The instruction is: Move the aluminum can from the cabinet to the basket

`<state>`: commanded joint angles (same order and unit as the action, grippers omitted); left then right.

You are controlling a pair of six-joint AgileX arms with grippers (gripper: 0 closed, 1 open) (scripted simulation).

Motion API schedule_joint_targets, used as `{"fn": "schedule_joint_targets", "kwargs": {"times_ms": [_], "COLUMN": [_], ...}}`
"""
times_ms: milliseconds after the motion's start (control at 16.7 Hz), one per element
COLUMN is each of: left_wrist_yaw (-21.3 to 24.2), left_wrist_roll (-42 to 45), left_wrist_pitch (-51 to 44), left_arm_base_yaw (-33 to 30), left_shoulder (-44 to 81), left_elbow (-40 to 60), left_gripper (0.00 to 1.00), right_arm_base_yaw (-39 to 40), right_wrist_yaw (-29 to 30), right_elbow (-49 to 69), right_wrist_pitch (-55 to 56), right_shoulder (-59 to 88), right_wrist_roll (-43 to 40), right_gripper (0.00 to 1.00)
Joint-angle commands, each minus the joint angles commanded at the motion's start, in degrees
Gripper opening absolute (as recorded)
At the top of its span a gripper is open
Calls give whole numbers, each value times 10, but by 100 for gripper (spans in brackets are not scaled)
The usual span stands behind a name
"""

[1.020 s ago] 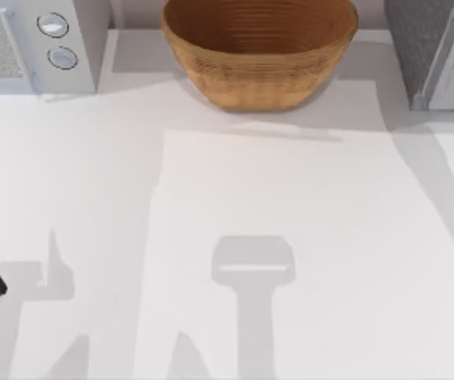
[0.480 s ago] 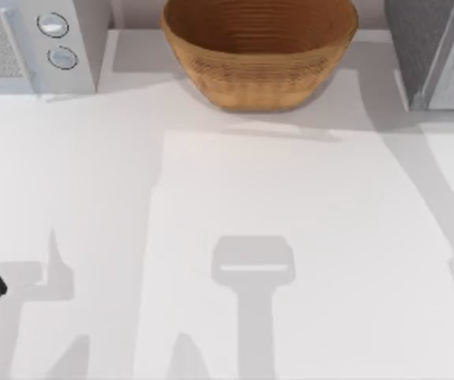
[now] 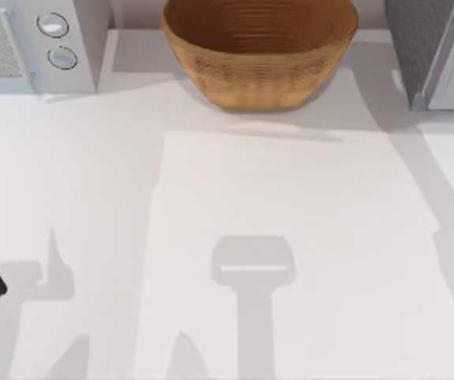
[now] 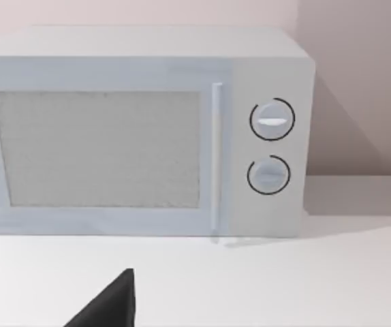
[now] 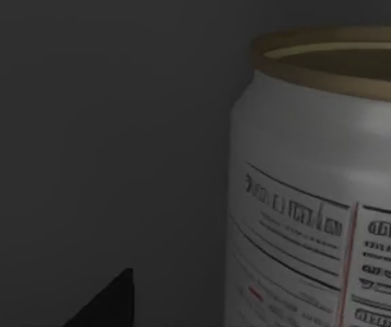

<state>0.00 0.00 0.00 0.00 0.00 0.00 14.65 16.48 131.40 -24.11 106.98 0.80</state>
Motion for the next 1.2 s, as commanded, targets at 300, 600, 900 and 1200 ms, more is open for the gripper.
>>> {"fn": "schedule_joint_targets", "kwargs": {"times_ms": [300,600,900,1200], "left_wrist_yaw": [0,0,0,0], "left_wrist_roll": [0,0,0,0], "left_wrist_pitch": [0,0,0,0], "left_arm_base_yaw": [0,0,0,0], "left_shoulder": [0,0,0,0], "left_elbow": [0,0,0,0], "left_gripper": [100,100,100,100], "right_arm_base_yaw": [-9,-9,-9,-9], "right_wrist_yaw": [-8,-8,-8,-8], "right_elbow": [61,61,61,61], "right_wrist_pitch": [-15,-15,-15,-15], "right_shoulder": [46,46,46,46], "right_wrist_roll": [0,0,0,0], "right_gripper": [100,85,47,10]}}
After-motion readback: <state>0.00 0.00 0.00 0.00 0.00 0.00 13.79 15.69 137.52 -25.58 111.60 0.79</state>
